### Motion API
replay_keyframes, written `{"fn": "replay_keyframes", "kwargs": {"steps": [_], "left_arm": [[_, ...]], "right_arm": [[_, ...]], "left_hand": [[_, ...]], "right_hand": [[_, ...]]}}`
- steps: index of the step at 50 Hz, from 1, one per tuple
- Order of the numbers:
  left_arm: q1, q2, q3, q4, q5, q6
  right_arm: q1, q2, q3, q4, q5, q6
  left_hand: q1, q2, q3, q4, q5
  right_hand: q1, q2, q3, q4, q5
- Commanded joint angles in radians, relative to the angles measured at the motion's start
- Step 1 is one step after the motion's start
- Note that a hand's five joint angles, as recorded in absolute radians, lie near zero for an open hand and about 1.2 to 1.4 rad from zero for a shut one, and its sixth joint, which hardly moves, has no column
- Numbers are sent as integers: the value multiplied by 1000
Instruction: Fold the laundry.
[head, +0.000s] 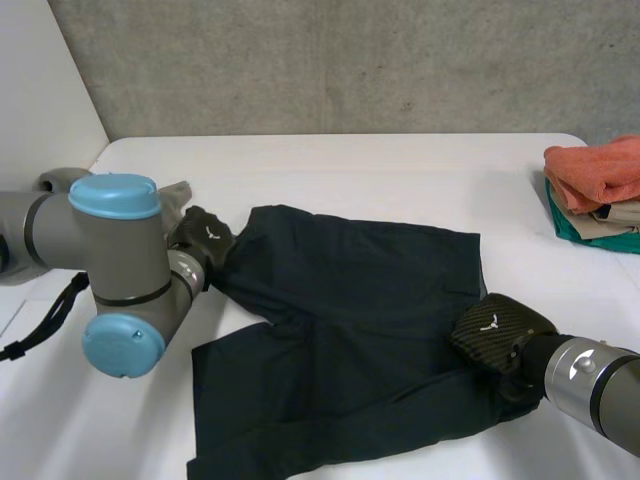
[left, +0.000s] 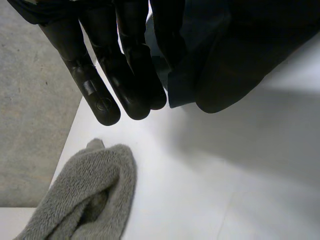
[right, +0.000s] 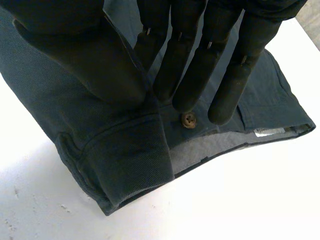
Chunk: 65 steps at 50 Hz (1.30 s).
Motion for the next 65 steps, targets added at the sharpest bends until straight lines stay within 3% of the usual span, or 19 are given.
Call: {"fn": "replay_keyframes", "kwargs": {"steps": [1, 10, 18, 20, 21, 27, 35, 42, 48, 58, 62, 65], "left_arm": [[3, -32, 35, 0, -33, 35], [-14, -21, 31, -81, -107, 64], [-14, -20, 45, -97, -135, 167], [-14, -12, 46, -87, -125, 153], [-14, 3, 42, -83, -118, 127], [-4, 111, 5, -81, -118, -22], [-19, 387, -216, -219, -112, -310], [-68, 569, -457, -385, 39, -517], [-88, 563, -569, -368, 117, -557], [-119, 422, -560, -302, 37, -561], [-158, 395, -557, -304, 25, -567], [-180, 398, -558, -301, 19, -580]], "right_arm": [[15, 0, -11, -12, 3, 5], [17, -3, -14, -14, 11, 8], [38, -5, -16, -14, 20, 9], [41, -5, -16, -16, 20, 9], [46, -5, -16, -20, 20, 12], [64, 1, -28, -45, 22, 37], [89, 34, -88, -75, 25, 123], [96, 55, -126, -80, 39, 161], [79, 47, -126, -78, 40, 160], [49, 17, -115, -75, 34, 160], [32, 11, -114, -75, 34, 160], [18, 15, -114, -75, 32, 158]], "left_hand": [[238, 202, 208, 198, 233], [238, 202, 208, 198, 233], [238, 202, 208, 198, 233], [-252, -289, -282, -292, -258], [-627, -663, -657, -667, -632], [-901, -937, -931, -941, -906], [-736, -773, -767, -777, -742], [-657, -694, -687, -697, -663], [-628, -664, -658, -668, -633], [-434, -470, -464, -474, -440], [-188, -224, -218, -228, -193], [205, 169, 175, 165, 200]], "right_hand": [[277, 212, 207, 198, 190], [277, 212, 207, 198, 190], [277, 212, 207, 198, 190], [277, 212, 207, 198, 190], [277, 212, 207, 198, 190], [277, 212, 207, 198, 190], [277, 212, 207, 198, 190], [277, 212, 207, 198, 190], [277, 212, 207, 198, 190], [277, 212, 207, 198, 190], [277, 212, 207, 198, 190], [277, 212, 207, 198, 190]]}}
